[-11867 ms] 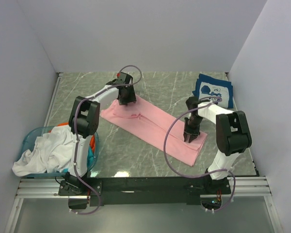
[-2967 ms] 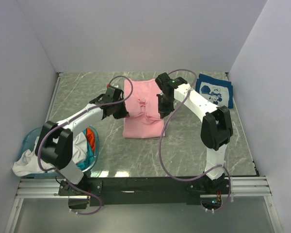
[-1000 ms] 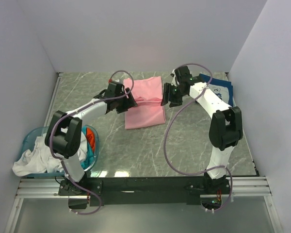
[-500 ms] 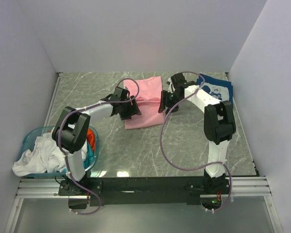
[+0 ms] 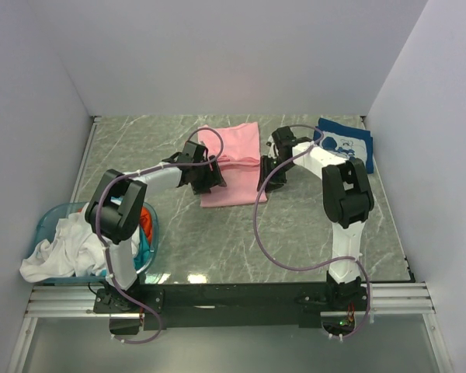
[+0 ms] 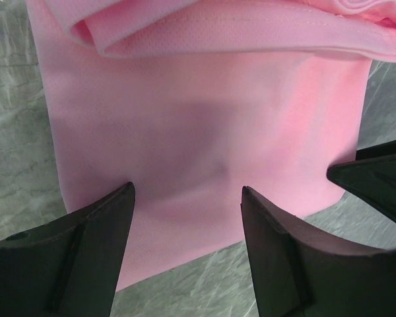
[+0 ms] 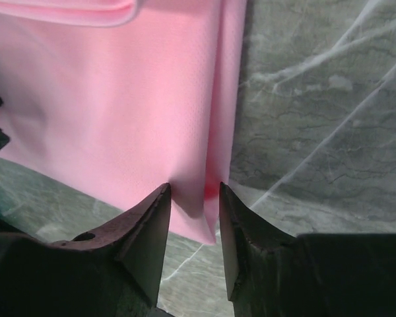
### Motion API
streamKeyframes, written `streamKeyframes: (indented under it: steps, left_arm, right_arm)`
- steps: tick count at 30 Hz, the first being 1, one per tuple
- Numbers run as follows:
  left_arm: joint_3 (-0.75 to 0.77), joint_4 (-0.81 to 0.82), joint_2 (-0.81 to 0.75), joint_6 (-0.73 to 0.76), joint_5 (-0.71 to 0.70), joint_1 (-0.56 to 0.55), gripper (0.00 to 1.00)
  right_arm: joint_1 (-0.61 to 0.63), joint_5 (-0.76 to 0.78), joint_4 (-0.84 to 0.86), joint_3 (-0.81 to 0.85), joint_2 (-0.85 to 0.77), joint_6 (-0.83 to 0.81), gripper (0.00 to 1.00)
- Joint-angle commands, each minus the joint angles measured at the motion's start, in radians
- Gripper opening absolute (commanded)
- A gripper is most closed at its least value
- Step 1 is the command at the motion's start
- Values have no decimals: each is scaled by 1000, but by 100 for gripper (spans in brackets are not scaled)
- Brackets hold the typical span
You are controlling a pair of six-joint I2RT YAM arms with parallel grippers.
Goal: Fold and stack the t-shirts
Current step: Fold the tshirt
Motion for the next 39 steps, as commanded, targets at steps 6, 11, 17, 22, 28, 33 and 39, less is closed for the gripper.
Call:
streamKeyframes:
  steps: [6, 11, 17, 22, 28, 33, 39]
  left_arm:
    - [-4, 4, 26, 1, 13, -5, 71]
    - [2, -26, -6, 16, -33, -9, 71]
    - [-11, -58, -140, 35, -102, -14, 72]
    - [-85, -98, -263, 41, -154, -15, 73]
    - [-188, -101, -298, 20, -133, -15, 72]
    - [-235, -100, -293, -5, -108, -15, 70]
    - [-239, -123, -271, -5, -119, -15, 66]
  right_arm:
    - [-3, 65, 2, -24, 2, -18, 42]
    - [-3, 68, -18, -28, -10, -17, 42]
    - [-3, 39, -32, -56, -88, -4, 51]
    - [-3, 17, -32, -90, -118, 6, 53]
    - [-2, 11, -52, -84, -81, 11, 52]
    - [-2, 14, -60, -97, -67, 11, 47]
    - [0, -14, -31, -143, -61, 22, 43]
